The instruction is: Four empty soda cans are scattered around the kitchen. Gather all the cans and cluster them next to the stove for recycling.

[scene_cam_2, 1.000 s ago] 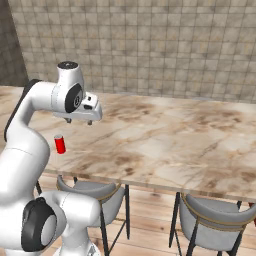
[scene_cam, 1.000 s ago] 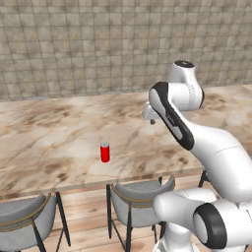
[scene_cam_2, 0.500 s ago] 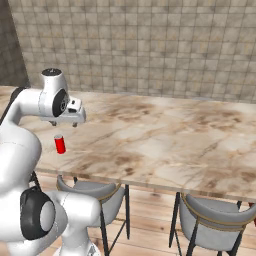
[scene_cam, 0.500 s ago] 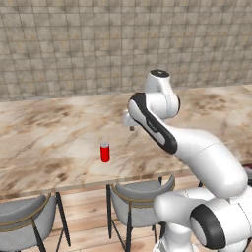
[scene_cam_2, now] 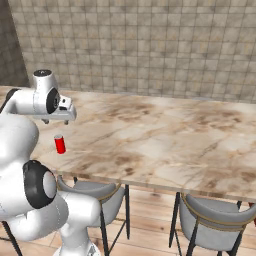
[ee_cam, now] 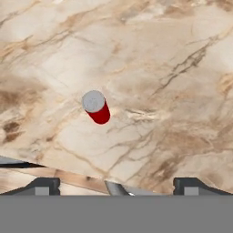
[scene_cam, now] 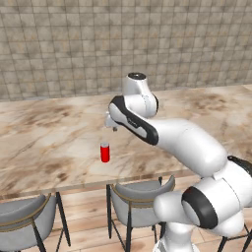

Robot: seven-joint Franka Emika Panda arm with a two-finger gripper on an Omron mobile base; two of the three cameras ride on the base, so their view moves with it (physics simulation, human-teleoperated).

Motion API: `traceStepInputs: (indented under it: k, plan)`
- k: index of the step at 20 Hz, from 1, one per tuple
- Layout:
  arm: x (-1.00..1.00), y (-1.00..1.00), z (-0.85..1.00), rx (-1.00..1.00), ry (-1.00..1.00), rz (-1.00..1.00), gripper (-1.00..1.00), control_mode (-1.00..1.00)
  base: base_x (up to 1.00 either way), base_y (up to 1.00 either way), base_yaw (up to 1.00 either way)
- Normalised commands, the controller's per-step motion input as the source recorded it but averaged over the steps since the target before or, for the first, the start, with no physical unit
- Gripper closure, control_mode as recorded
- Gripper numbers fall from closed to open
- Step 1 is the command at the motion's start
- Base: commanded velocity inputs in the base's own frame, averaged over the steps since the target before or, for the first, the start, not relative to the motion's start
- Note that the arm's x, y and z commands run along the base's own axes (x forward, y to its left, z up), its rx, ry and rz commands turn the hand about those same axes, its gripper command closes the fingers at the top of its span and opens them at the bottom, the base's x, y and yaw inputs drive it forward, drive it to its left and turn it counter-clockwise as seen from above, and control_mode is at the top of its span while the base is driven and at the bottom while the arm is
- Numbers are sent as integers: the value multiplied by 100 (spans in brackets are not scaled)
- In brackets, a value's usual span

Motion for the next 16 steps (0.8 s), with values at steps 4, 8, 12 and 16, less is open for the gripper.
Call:
traceStepInputs:
  k: [4, 8, 12, 16]
  plan:
    - [38, 30, -18, -2, 4, 0, -100, -100, 0, 0, 0]
    - [27, 25, -23, -5, 0, 0, -100, -100, 0, 0, 0]
    - [22, 21, -21, -2, 0, 0, -100, -100, 0, 0, 0]
    - [17, 19, -23, 0, 0, 0, -100, -100, 0, 0, 0]
